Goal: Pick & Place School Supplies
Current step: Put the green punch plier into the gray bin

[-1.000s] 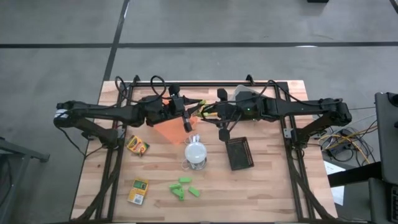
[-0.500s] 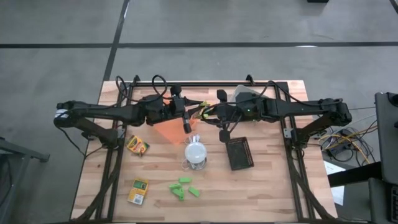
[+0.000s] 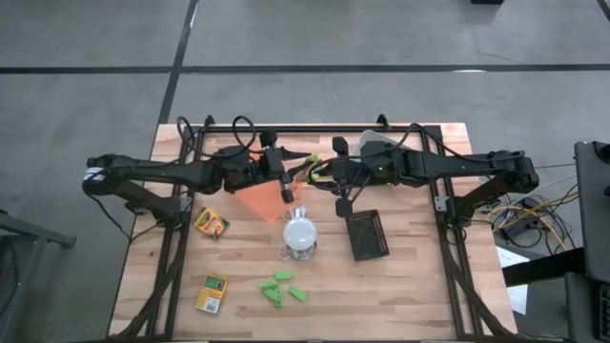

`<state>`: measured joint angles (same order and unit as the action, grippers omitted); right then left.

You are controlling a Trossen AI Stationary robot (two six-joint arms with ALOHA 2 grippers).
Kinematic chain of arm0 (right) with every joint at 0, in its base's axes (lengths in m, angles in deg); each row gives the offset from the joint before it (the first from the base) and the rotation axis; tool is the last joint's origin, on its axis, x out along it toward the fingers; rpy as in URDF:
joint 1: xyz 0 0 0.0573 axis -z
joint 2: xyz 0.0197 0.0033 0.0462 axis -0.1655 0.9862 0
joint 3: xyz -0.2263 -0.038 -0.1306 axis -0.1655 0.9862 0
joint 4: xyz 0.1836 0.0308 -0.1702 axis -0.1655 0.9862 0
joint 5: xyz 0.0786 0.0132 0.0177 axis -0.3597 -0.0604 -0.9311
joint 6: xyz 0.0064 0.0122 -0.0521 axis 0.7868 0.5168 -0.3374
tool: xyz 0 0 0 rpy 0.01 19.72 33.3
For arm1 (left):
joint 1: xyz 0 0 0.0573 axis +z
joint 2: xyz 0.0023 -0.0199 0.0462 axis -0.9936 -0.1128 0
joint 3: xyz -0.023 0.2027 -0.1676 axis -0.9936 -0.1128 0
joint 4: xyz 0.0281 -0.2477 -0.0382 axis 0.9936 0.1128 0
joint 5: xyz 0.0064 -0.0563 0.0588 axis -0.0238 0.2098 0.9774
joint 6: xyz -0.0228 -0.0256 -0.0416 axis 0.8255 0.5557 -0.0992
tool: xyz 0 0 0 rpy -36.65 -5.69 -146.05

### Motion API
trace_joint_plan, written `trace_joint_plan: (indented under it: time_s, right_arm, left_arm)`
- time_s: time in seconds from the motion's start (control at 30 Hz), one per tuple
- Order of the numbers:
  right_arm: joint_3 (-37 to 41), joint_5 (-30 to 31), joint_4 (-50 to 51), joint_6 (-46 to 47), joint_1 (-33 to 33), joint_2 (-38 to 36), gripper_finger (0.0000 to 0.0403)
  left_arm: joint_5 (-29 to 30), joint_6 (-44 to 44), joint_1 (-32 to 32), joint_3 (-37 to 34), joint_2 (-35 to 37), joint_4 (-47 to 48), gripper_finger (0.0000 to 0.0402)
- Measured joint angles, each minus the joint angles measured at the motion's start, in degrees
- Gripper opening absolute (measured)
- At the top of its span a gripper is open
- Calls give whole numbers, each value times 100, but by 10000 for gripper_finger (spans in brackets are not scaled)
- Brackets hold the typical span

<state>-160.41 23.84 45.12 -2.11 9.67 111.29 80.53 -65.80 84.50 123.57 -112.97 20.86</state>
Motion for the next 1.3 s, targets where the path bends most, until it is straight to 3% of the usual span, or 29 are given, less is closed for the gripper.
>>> trace_joint_plan:
  time_s: [0.33,0.7,0.87,1.03,1.17,1.3]
  right_arm:
    - [0,-1,35,-21,0,4,59]
    - [0,54,54,48,0,4,59]
    - [2,639,449,326,0,0,59]
    - [2,1345,927,509,0,-2,59]
    - [2,2031,1331,736,40,-11,59]
    - [-39,2140,1862,1098,250,-23,59]
  left_arm:
    - [171,20,0,7,0,-12,163]
    - [243,-184,0,7,88,38,170]
    - [1010,-411,0,7,395,3,170]
    - [1809,-78,-2,9,685,361,169]
    - [1916,358,-2,9,877,972,169]
    - [1912,962,-2,7,901,1685,169]
